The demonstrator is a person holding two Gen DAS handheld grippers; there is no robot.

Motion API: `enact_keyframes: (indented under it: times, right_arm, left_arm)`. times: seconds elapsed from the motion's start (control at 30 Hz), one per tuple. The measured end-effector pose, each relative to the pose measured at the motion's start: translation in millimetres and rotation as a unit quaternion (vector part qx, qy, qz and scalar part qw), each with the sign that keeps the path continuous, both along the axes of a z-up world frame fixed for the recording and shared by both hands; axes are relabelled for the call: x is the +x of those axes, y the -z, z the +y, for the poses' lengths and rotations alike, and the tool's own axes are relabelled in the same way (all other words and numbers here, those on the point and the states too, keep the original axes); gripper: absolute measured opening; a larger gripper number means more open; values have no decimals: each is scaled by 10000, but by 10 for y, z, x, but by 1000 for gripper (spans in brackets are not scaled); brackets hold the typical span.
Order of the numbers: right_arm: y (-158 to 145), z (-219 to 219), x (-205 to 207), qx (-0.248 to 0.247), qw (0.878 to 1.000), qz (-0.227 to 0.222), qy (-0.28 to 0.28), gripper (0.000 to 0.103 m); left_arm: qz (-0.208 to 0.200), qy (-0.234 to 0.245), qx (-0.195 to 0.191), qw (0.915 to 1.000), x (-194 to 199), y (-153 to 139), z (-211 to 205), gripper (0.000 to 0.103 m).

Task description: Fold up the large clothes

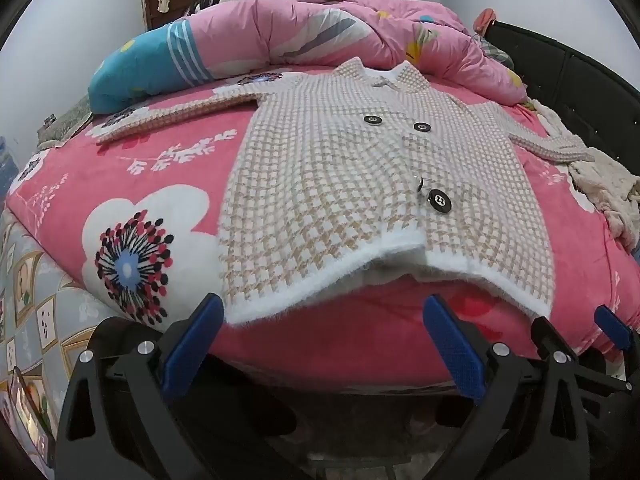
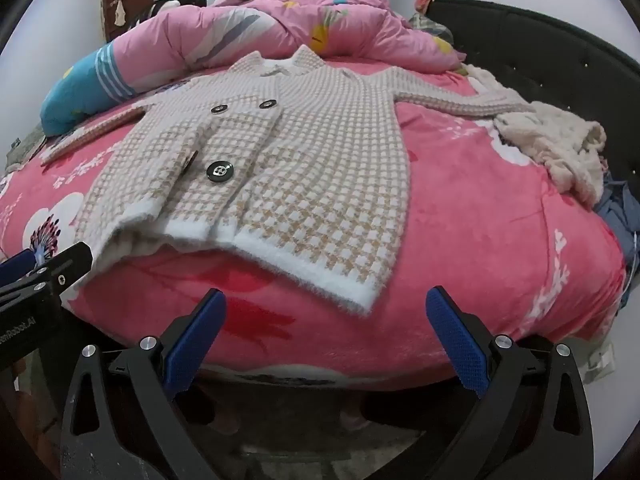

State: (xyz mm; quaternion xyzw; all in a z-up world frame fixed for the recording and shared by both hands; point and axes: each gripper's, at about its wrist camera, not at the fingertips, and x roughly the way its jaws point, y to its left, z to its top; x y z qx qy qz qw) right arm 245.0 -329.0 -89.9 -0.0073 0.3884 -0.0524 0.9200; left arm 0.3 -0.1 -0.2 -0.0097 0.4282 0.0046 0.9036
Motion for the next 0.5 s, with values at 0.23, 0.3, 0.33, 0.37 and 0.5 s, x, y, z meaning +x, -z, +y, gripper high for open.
enact_keyframes:
  times: [0.23,0.3,0.33,0.37,0.5]
  right_arm:
    - [-2,4,-4,-1,10000,4,7,96]
    - [-6,12,-13,-11,10000,-16,12,96]
    - [-13,-4,-7,-9,10000,-28,12,96]
    - [-16,-1,-12,-11,10000,-39,14,96]
    - [5,11,-29,-19,10000,-59,18,96]
  left_arm:
    - [-4,17,-42,10000,2,-3,-10,98]
    - [8,3,-74,10000,17,34,40,98]
    - [4,6,-77,10000,15,36,42,98]
    - [-2,5,-73,10000,14,39,44,98]
    - [19,-24,-93,10000,0,31,54,98]
